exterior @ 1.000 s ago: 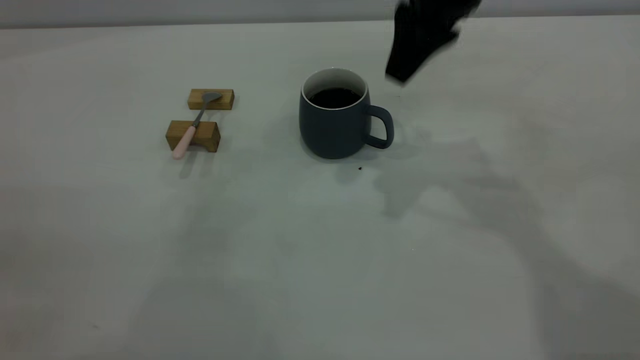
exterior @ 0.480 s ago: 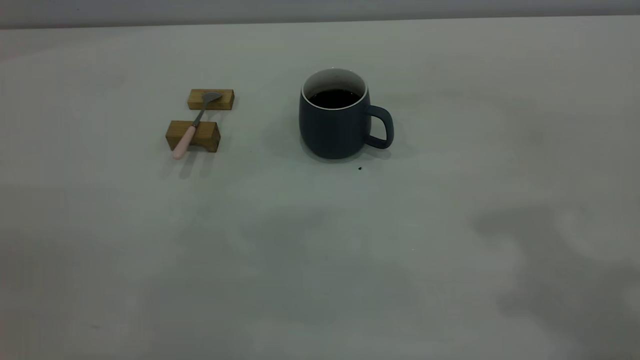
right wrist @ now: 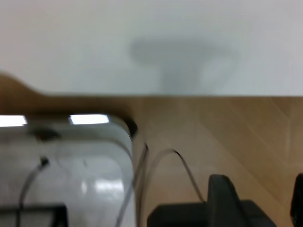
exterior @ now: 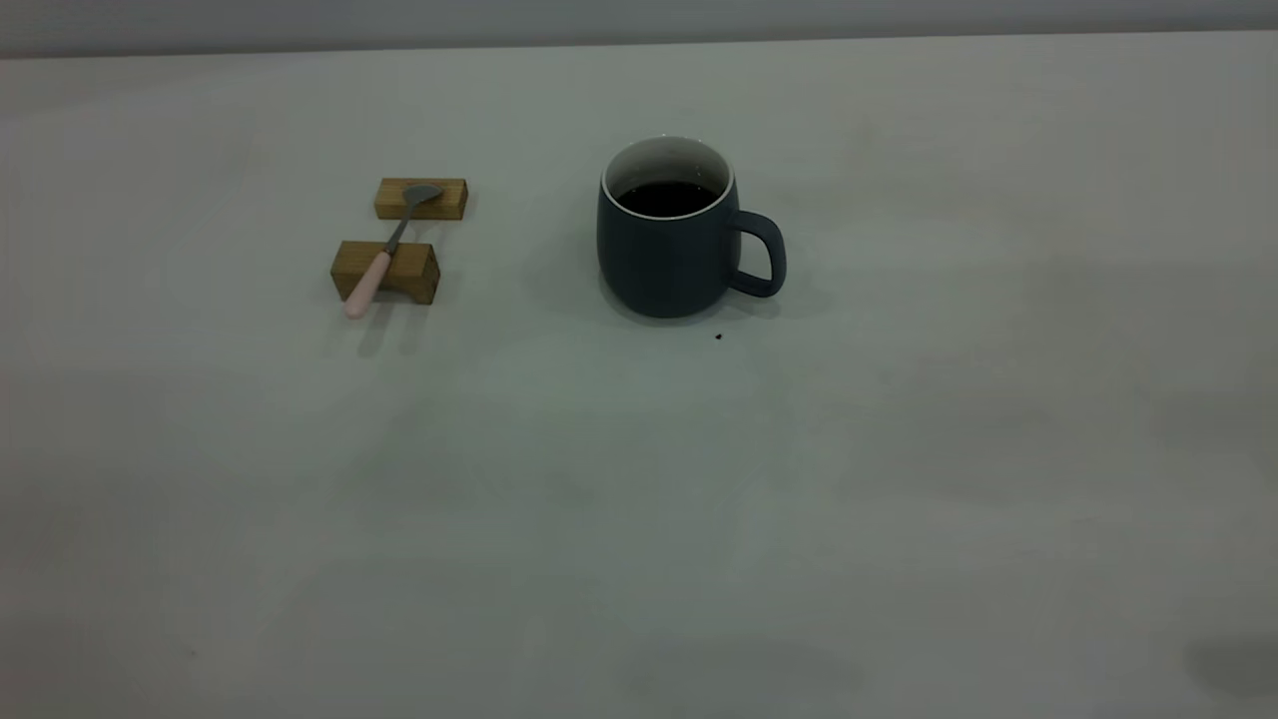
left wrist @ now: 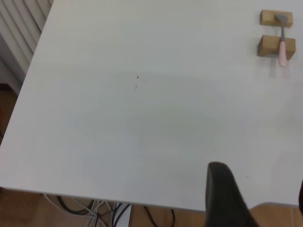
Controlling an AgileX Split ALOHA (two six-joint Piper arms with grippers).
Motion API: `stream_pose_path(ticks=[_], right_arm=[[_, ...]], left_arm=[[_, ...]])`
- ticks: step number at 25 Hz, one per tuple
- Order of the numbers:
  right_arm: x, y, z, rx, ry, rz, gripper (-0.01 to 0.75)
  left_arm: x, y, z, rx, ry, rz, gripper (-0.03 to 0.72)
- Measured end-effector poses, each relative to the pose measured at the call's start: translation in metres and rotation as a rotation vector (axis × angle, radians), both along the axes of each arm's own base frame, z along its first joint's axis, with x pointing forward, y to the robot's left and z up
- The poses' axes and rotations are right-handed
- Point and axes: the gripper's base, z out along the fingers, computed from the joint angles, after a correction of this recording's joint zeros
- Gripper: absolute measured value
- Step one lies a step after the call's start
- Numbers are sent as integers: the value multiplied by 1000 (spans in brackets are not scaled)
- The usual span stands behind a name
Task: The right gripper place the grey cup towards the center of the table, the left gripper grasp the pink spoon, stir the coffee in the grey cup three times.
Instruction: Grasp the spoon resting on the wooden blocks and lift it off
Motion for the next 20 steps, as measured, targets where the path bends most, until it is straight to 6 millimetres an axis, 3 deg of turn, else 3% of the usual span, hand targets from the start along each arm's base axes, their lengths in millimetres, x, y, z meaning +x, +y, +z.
stream_pose_path(ticks=[4,10,16,20], right_arm=[[-14,-15,13,32,-147,-129,381],[-55,-30,32,35,-449,-226,381],[-94,-34,37,73,-696,-235,381],[-101,-35,37,73,-733,-239,381]], left_arm=[[0,0,0,0,0,0,453],[0,0,0,0,0,0,453],[0,0,0,0,0,0,453],[0,0,0,0,0,0,453]])
